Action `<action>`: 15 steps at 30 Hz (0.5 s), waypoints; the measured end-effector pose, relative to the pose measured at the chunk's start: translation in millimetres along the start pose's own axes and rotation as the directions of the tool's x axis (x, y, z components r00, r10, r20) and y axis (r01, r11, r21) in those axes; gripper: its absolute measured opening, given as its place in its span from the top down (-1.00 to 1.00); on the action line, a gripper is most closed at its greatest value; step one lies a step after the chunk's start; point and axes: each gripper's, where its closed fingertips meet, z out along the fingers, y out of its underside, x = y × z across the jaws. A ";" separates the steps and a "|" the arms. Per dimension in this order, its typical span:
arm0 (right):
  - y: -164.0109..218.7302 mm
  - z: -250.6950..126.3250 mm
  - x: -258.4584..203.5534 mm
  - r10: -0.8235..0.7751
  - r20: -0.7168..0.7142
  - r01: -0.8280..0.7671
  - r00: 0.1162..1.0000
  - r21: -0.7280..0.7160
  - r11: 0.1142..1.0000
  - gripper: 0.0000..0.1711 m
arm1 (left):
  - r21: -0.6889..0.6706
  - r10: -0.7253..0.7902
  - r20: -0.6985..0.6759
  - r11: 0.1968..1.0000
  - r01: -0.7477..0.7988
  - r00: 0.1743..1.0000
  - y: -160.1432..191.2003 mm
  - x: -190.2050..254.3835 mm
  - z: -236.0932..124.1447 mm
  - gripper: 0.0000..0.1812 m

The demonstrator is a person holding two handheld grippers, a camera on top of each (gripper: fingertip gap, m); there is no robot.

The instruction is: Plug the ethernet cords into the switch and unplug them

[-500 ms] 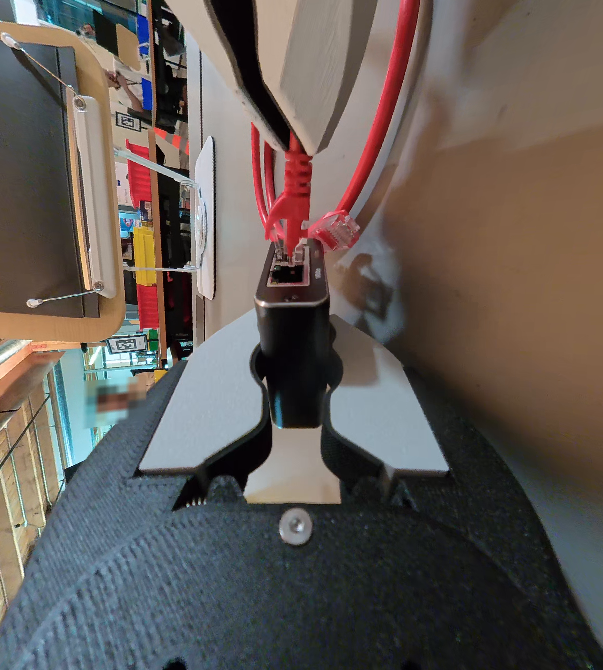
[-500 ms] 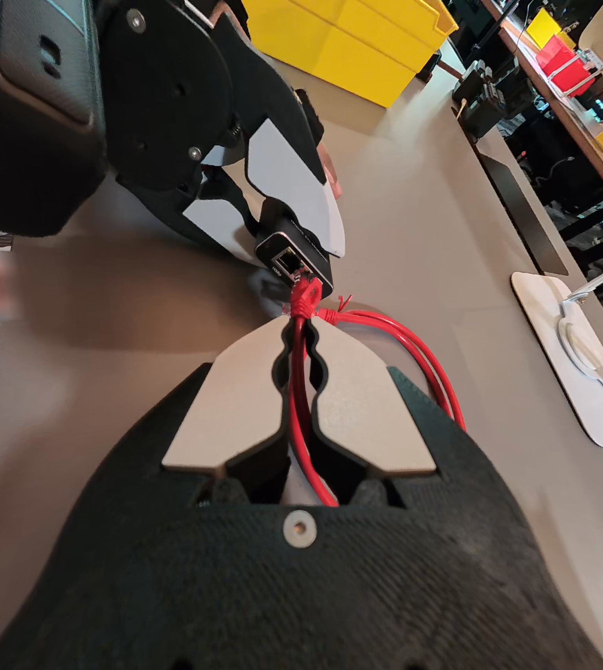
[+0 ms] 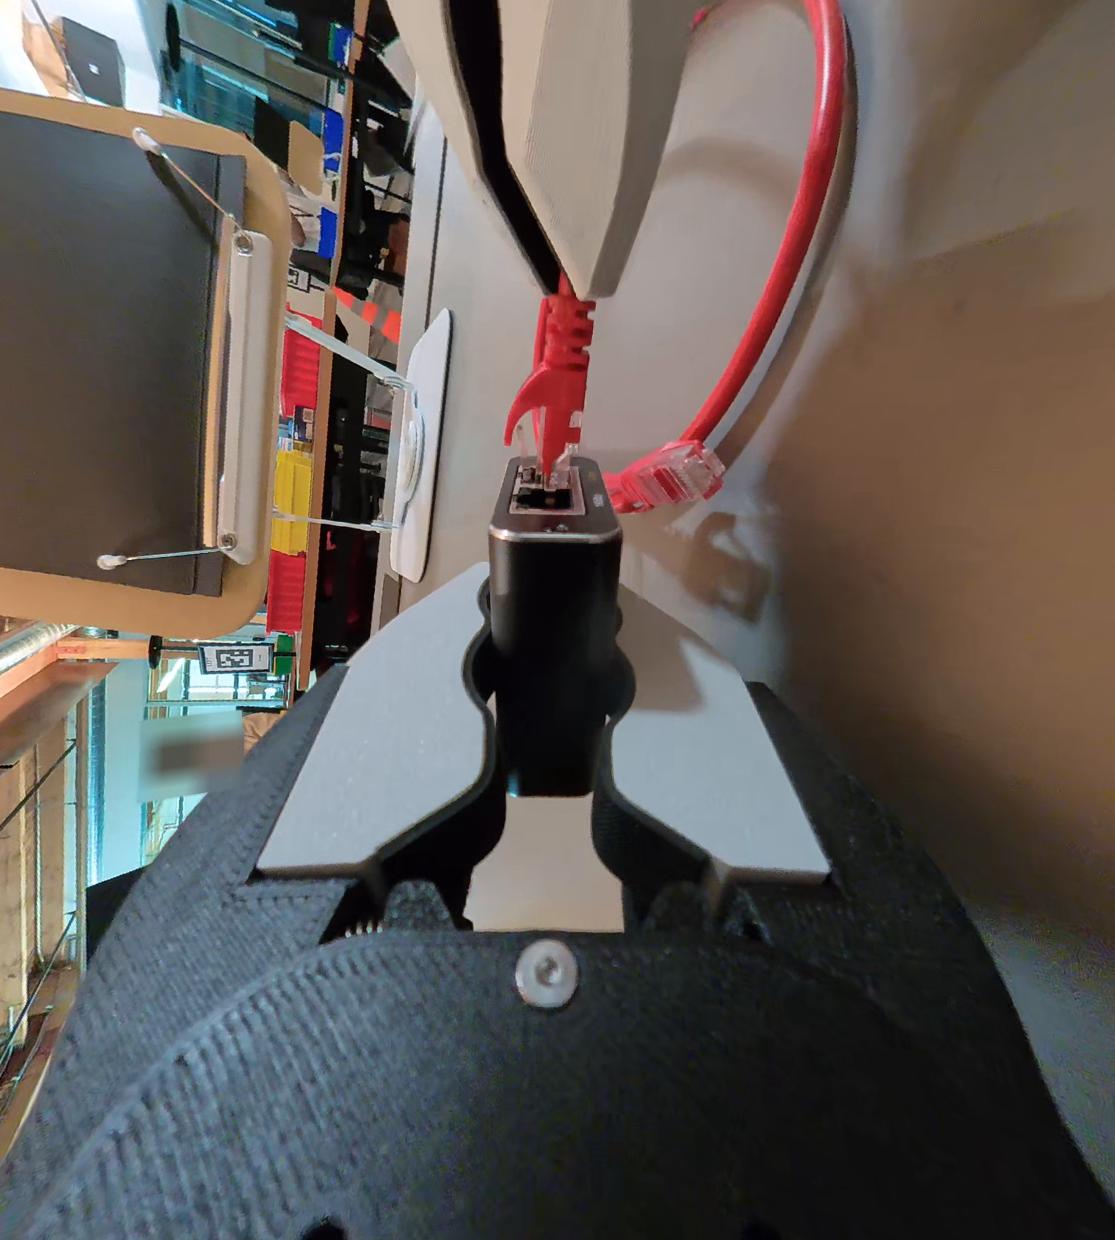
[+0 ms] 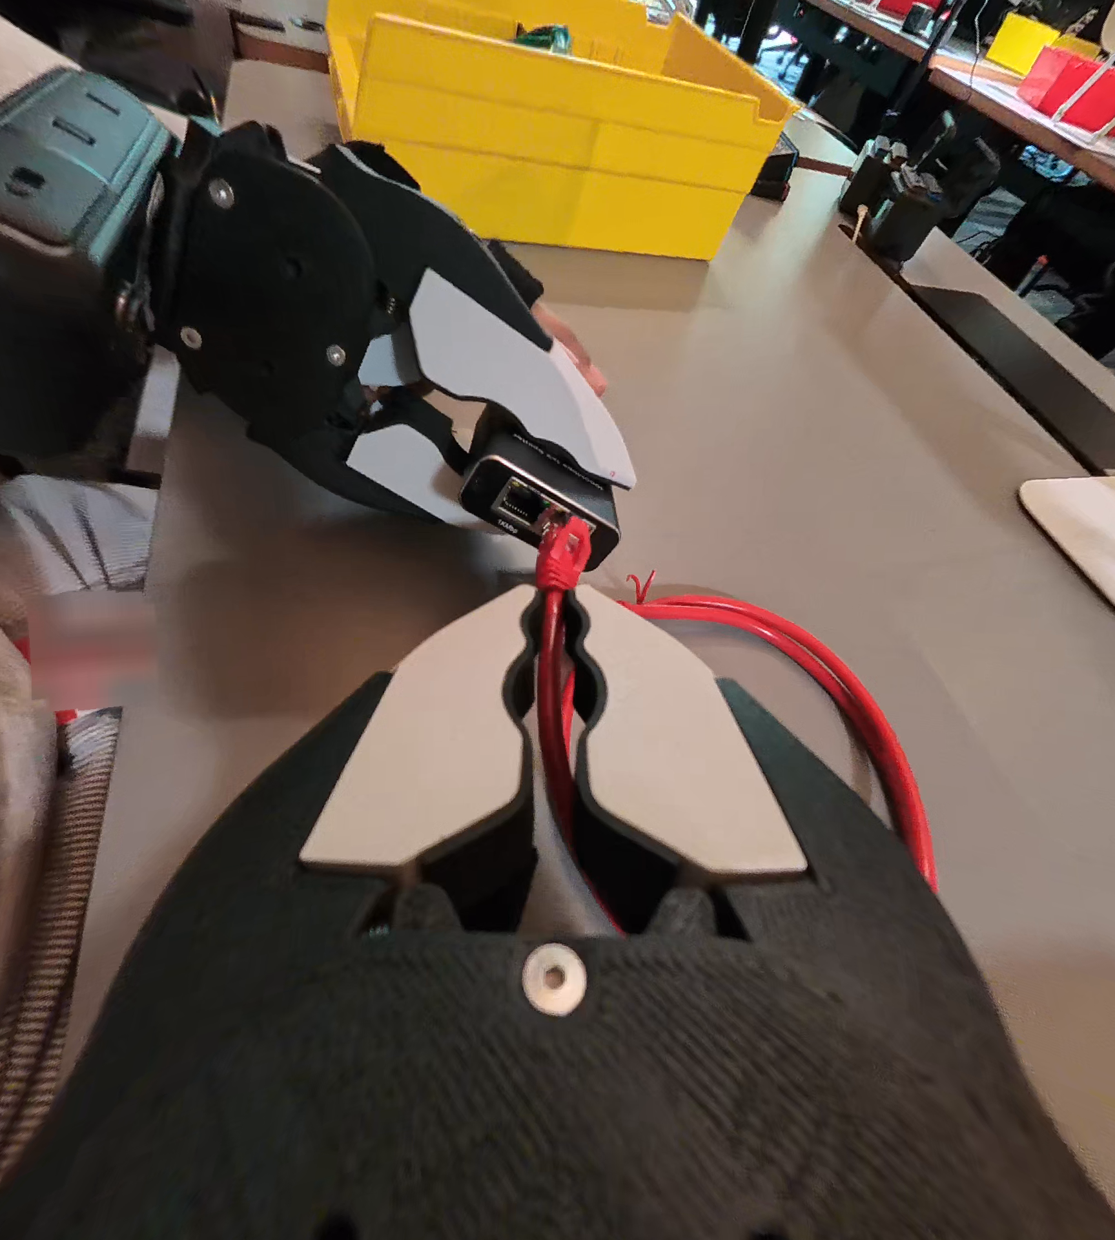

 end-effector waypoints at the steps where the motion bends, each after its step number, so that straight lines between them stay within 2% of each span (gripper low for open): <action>1: -0.2 -0.1 -0.2 0.007 0.002 -0.007 1.000 0.000 1.000 0.94 | 0.002 -0.005 -0.003 1.000 0.005 1.000 -0.2 0.5 -0.1 0.70; 15: -5.0 -2.0 -1.2 0.077 0.028 -0.078 0.997 0.022 0.997 0.94 | 0.025 -0.067 -0.034 0.997 0.068 0.997 -4.6 6.9 -1.6 0.71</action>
